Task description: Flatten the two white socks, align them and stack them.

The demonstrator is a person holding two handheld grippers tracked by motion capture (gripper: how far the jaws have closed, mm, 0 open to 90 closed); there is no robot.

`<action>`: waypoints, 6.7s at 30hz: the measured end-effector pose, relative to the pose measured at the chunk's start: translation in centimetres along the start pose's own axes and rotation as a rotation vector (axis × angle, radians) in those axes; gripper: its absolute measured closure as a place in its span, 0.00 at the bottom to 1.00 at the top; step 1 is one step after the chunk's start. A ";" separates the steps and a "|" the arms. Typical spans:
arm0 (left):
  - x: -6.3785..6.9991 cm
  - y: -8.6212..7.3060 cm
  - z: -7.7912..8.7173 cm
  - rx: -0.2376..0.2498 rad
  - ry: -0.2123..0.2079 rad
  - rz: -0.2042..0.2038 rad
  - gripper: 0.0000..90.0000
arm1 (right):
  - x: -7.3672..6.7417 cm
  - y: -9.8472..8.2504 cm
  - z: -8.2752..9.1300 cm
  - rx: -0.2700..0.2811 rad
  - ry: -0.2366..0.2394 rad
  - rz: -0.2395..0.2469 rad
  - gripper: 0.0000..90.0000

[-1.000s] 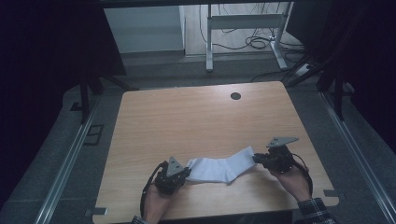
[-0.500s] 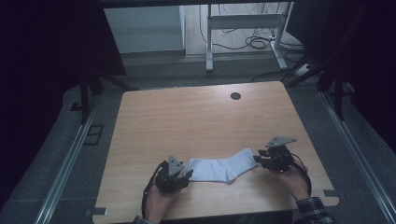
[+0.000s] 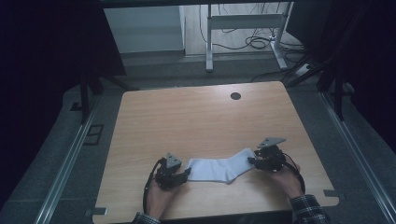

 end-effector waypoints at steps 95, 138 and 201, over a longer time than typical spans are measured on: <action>-8.8 5.4 -6.9 0.025 0.129 0.046 0.74 | 3.1 5.2 -6.8 0.057 -0.074 -0.091 0.70; -6.5 5.0 -3.6 0.022 -0.018 0.029 0.21 | 1.6 5.8 -3.5 0.085 -0.008 -0.094 0.26; -2.6 -2.5 4.8 0.000 -0.039 -0.086 0.13 | -1.4 -0.8 3.2 0.054 0.026 0.030 0.08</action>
Point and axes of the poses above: each handheld gripper's, and its own axes: z roughly backward along the jaws, y roughly out of its top, x roughly to its right, the point moved 6 cm from there along -z, roughly forward along the jaws, and after that the axes turned 12 degrees about x, right-handed, at the moved point
